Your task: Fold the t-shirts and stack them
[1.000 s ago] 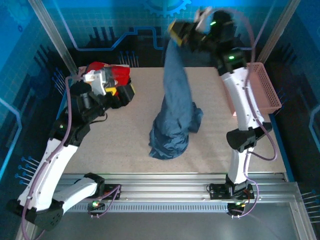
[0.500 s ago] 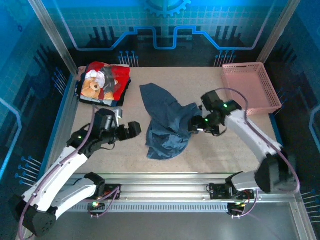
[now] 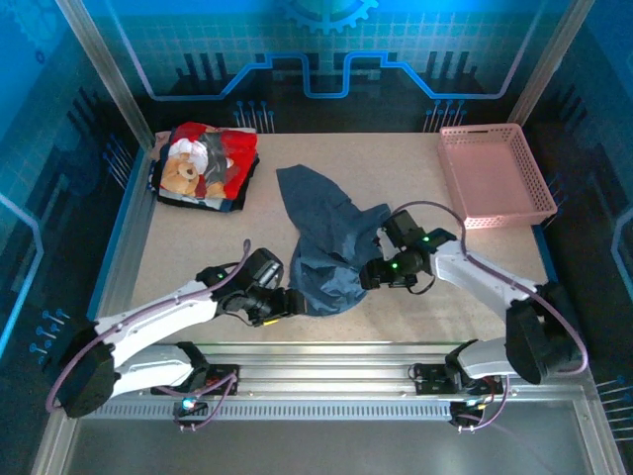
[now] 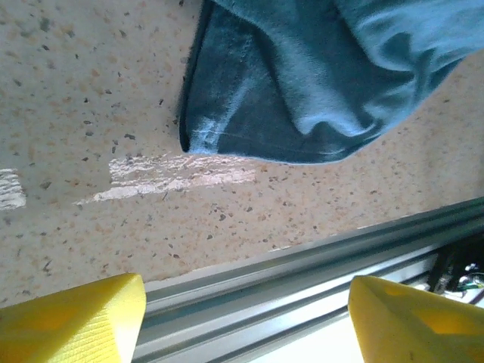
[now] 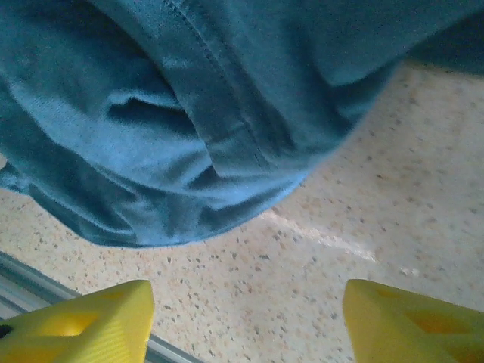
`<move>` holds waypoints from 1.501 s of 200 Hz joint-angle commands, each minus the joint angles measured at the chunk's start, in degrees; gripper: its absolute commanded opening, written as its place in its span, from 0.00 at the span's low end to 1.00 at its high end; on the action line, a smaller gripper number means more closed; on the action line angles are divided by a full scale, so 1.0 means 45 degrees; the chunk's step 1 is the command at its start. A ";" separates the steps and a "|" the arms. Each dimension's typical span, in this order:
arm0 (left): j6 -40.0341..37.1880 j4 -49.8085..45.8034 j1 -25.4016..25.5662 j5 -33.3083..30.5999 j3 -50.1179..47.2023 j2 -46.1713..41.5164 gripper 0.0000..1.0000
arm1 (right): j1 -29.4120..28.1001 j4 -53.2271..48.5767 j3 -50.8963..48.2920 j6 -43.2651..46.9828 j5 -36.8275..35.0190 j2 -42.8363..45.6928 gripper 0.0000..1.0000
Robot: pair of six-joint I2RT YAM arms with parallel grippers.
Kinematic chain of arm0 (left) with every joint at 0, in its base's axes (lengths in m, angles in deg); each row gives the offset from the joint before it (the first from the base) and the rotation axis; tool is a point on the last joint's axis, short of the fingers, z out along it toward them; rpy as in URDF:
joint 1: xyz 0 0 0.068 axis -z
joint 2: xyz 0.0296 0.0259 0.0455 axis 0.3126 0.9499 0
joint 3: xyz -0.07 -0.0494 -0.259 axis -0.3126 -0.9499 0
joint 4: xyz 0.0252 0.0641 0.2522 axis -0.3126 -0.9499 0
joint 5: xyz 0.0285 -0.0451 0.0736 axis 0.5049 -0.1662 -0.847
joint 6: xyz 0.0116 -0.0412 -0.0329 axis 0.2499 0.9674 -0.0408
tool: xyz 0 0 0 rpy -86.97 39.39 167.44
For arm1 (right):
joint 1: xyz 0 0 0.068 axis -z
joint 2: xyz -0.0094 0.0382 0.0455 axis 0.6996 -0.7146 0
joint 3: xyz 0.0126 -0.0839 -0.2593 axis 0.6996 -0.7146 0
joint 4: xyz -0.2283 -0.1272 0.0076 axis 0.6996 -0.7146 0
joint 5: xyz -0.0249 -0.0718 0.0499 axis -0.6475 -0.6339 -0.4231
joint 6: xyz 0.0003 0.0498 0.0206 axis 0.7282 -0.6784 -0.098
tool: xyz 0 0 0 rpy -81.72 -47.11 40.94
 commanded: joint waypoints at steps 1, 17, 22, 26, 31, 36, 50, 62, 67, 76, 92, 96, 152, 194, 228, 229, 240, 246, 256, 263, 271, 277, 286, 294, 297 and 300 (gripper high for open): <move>0.0474 0.1198 0.0154 0.0525 -0.0071 0.0736 0.70 | -0.0372 0.0748 0.0807 0.0344 -0.0254 -0.0844 0.63; 0.0562 0.1676 0.0172 0.0604 -0.0072 0.1368 0.68 | -0.0551 0.0717 0.1152 0.0290 -0.0882 -0.1417 0.59; 0.0567 0.1729 0.0192 0.0594 -0.0052 0.1574 0.66 | -0.0573 0.0736 0.1248 0.0275 -0.1079 -0.1578 0.58; 0.0546 0.1789 0.0189 0.0593 -0.0034 0.1758 0.65 | -0.0574 0.0793 0.1302 0.0272 -0.1209 -0.1687 0.58; 0.0528 0.1885 0.0189 0.0610 -0.0022 0.1941 0.64 | -0.0574 0.0889 0.1362 0.0263 -0.1320 -0.1791 0.56; 0.0532 0.1979 0.0181 0.0613 -0.0012 0.2118 0.63 | -0.0574 0.0972 0.1418 0.0237 -0.1433 -0.1902 0.55; 0.0590 0.2221 0.0202 0.0579 -0.0002 0.2547 0.59 | -0.0574 0.1048 0.1681 0.0250 -0.1528 -0.2353 0.52; 0.0565 0.2257 0.0204 0.0444 0.0085 0.2989 0.55 | -0.0574 0.0830 0.1992 0.0307 -0.1748 -0.2868 0.49; 0.0505 0.2255 0.0194 0.0381 0.0212 0.3185 0.53 | -0.0569 0.0767 0.2122 0.0295 -0.1847 -0.3056 0.47; 0.0378 0.2226 0.0212 0.0304 0.0416 0.3543 0.49 | -0.0574 0.0733 0.2243 0.0240 -0.2008 -0.3308 0.44; 0.0231 0.2318 0.0183 0.0210 0.0804 0.4145 0.43 | -0.0574 0.0658 0.2406 0.0104 -0.2183 -0.3625 0.39; 0.0194 0.2327 0.0176 0.0192 0.0909 0.4248 0.41 | -0.0570 0.0627 0.2429 0.0067 -0.2235 -0.3686 0.37; -0.0158 0.1707 -0.0139 -0.0390 0.1426 0.5211 0.05 | -0.0535 0.0430 0.2766 -0.0423 -0.2227 -0.3332 0.01; -0.0486 0.1121 -0.0797 -0.1213 0.2003 0.4306 0.00 | -0.0232 -0.0302 0.3440 -0.0548 -0.1861 -0.1679 0.00; -0.0600 0.1233 -0.0919 -0.1133 0.2137 0.3688 0.00 | 0.0645 -0.0433 0.3315 -0.0916 -0.1275 -0.0541 0.00; -0.0595 0.1246 -0.0919 -0.1120 0.2127 0.3672 0.00 | 0.0670 -0.0426 0.3312 -0.0928 -0.1260 -0.0505 0.00; -0.0504 0.1370 -0.0922 -0.1101 0.2033 0.3436 0.00 | 0.0959 -0.0458 0.3270 -0.1007 -0.1068 -0.0216 0.00; -0.0474 0.1421 -0.0931 -0.1072 0.1984 0.3301 0.00 | 0.1096 -0.0505 0.3252 -0.0990 -0.0970 -0.0090 0.00; -0.0444 0.1435 -0.0929 -0.1076 0.1944 0.3127 0.00 | 0.1263 -0.0596 0.3250 -0.0946 -0.0896 0.0046 0.00; -0.0416 0.1468 -0.0919 -0.1106 0.1850 0.3043 0.00 | 0.1350 -0.0652 0.3222 -0.0923 -0.0839 0.0077 0.00; -0.0396 0.1493 -0.0938 -0.1162 0.1764 0.2997 0.00 | 0.1432 -0.0654 0.3158 -0.0904 -0.0769 0.0124 0.00; -0.0409 0.1461 -0.0956 -0.1212 0.1748 0.2936 0.00 | 0.1490 -0.0625 0.3101 -0.0920 -0.0723 0.0175 0.00; -0.0414 0.1415 -0.1062 -0.1331 0.1713 0.2729 0.00 | 0.1652 -0.0526 0.3027 -0.1024 -0.0605 0.0332 0.00; -0.0352 0.1479 -0.1232 -0.1368 0.1650 0.2427 0.00 | 0.1909 -0.0315 0.2978 -0.1156 -0.0314 0.0506 0.00; -0.0327 0.1516 -0.1305 -0.1341 0.1607 0.2293 0.00 | 0.2014 -0.0230 0.2977 -0.1209 -0.0192 0.0584 0.00; -0.0326 0.1606 -0.1360 -0.1309 0.1567 0.2145 0.00 | 0.2135 -0.0149 0.2977 -0.1245 -0.0057 0.0645 0.00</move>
